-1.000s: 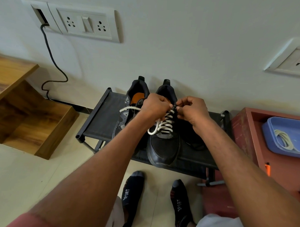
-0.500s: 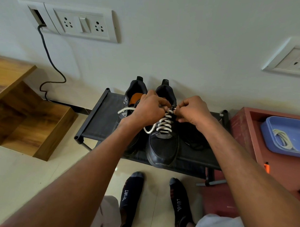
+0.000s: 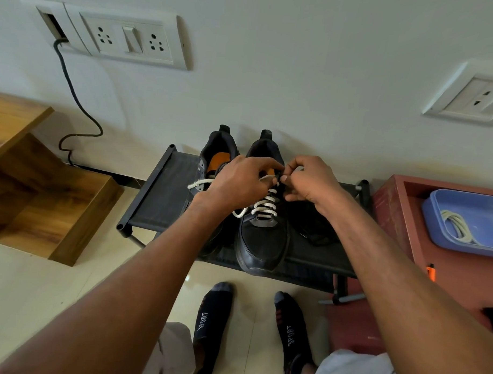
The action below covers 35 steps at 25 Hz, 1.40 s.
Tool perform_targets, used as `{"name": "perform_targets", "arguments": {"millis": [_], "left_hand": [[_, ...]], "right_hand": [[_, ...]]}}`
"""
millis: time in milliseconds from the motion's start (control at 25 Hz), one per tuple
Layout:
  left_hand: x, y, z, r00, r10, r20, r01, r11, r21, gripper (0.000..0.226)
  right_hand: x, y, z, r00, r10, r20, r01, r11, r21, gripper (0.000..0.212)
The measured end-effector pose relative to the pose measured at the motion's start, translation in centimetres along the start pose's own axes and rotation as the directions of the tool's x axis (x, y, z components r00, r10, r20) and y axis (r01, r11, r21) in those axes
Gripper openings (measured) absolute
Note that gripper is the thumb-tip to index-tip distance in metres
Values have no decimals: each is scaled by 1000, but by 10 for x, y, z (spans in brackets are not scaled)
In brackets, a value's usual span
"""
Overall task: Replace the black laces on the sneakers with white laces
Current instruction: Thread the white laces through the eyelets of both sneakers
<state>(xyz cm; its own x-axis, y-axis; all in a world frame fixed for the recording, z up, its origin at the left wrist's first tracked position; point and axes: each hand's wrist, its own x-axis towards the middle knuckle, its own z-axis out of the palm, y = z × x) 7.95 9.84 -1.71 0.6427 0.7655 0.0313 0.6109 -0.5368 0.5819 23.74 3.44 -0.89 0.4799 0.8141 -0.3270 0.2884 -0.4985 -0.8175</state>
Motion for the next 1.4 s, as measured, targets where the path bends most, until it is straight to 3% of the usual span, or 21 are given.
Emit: {"name": "perform_targets", "arguments": {"millis": [160,360,480,520,600,680,720,760,840,960,1040,1120,1200,1240,1280,1320,1400], "left_hand": [[-4,2,7,999,35,21,-37,988,153,44],[-2,1,4,1000,-10,2,10,997,82,39],[-2,1,1,999,-44,10,43,996,77,38],[-2,0,1,999,-48,15,46,996,81,37],[-2,-1,0,999,-43,30,40,996,82,35],[-2,-2,-1,999,-32,43,28,997,77,34],[-1,-3,-2,999,-25,48,22,997,79,35],[-1,-4,-3,998,-16,56,11,996,84,36],[-2,-5,-3,997,14,69,-21,995,100,42],[-3,-9,-3,996,32,77,-40,993,109,54],[-1,-13,-3,996,9,87,-22,990,140,43],[1,-15,-3,995,-10,96,-7,984,176,37],[1,-16,-4,995,-23,98,7,987,163,39],[0,-16,-4,995,-21,95,5,986,164,40],[0,-16,-5,995,-17,96,0,985,173,41],[0,-15,-5,995,-8,98,-9,984,178,40],[0,-15,-6,995,10,103,-27,986,167,38]], "right_hand": [[2,0,-1,1000,29,8,-29,998,62,8],[2,-1,-3,989,132,66,-137,987,82,10],[1,-4,-7,978,187,92,-188,982,-4,13],[2,-5,-10,983,176,50,-176,984,-11,13],[4,-8,-22,977,110,-184,-111,994,3,17],[1,-12,-37,880,-21,-475,-7,998,-57,15],[1,-12,-41,828,-126,-547,40,985,-165,12],[-1,-11,-40,811,-242,-533,93,952,-291,15],[-4,-10,-30,888,-359,-286,222,882,-415,31],[-8,-10,-7,971,-222,92,240,885,-400,9],[-9,-9,-3,977,-202,63,210,881,-423,5],[-13,-14,-9,956,-215,-201,133,925,-355,12],[-18,-21,-25,820,-202,-536,76,966,-248,19],[-19,-22,-32,752,-228,-619,88,965,-248,21],[-17,-21,-35,732,-291,-616,131,948,-291,24],[-16,-20,-34,765,-363,-532,198,918,-342,30],[-13,-14,-19,899,-385,-211,290,882,-373,36]]}}
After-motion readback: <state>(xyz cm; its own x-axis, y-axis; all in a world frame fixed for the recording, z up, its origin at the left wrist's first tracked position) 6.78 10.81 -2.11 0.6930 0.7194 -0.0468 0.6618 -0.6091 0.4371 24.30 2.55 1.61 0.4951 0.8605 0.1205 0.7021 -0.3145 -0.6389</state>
